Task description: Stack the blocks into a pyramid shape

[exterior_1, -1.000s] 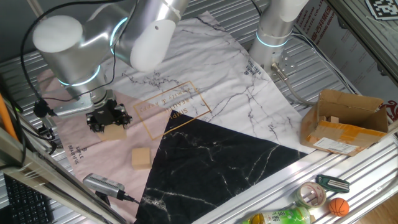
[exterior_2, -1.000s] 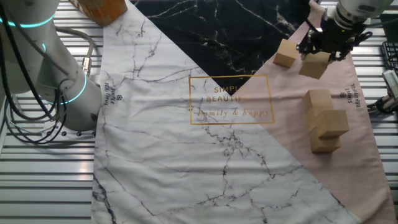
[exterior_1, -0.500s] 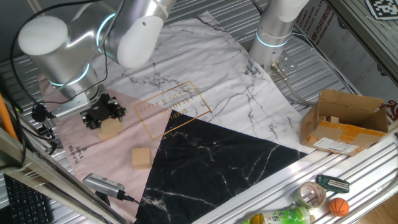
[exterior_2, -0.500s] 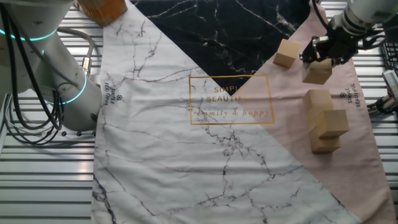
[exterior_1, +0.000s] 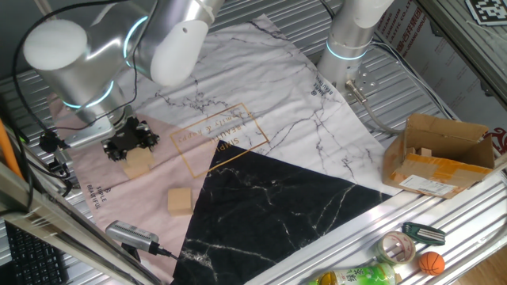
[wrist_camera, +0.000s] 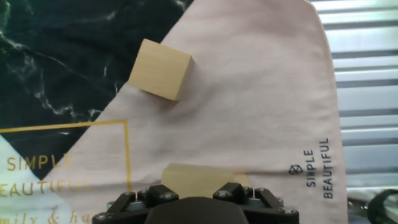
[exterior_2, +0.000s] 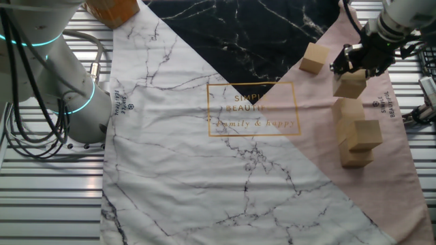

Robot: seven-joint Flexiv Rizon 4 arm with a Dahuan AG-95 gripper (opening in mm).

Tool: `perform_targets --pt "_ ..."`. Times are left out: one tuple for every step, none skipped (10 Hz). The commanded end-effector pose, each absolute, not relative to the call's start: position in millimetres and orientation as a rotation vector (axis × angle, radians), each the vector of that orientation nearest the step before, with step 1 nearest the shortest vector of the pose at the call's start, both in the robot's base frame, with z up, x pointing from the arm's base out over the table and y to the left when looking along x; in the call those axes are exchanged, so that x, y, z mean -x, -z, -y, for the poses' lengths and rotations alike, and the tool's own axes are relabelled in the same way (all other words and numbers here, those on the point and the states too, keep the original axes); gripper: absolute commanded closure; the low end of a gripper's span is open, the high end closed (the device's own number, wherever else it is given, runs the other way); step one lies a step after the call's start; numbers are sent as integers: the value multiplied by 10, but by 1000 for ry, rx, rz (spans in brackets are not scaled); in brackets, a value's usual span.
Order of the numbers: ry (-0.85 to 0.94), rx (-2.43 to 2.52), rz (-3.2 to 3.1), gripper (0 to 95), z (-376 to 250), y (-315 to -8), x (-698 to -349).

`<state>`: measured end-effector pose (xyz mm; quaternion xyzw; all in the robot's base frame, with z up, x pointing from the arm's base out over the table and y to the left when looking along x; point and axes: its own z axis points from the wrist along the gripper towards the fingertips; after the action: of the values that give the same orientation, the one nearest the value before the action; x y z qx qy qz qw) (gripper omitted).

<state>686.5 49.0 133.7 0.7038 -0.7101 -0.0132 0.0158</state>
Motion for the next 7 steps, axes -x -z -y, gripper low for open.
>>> perform_targets --pt "38 -2267 2145 950 -455 -1308 -6875" --pt "26 -2287 2124 950 -442 -1298 -6877" --pt "31 -2297 2119 950 -429 -1287 -6878" --pt "32 -2305 2119 950 -409 -1270 -6880" --pt "27 -2309 2119 950 -401 -1264 -6881" --pt "22 -2306 2124 950 -384 -1254 -6884" --pt "18 -2306 2127 950 -368 -1247 -6887"
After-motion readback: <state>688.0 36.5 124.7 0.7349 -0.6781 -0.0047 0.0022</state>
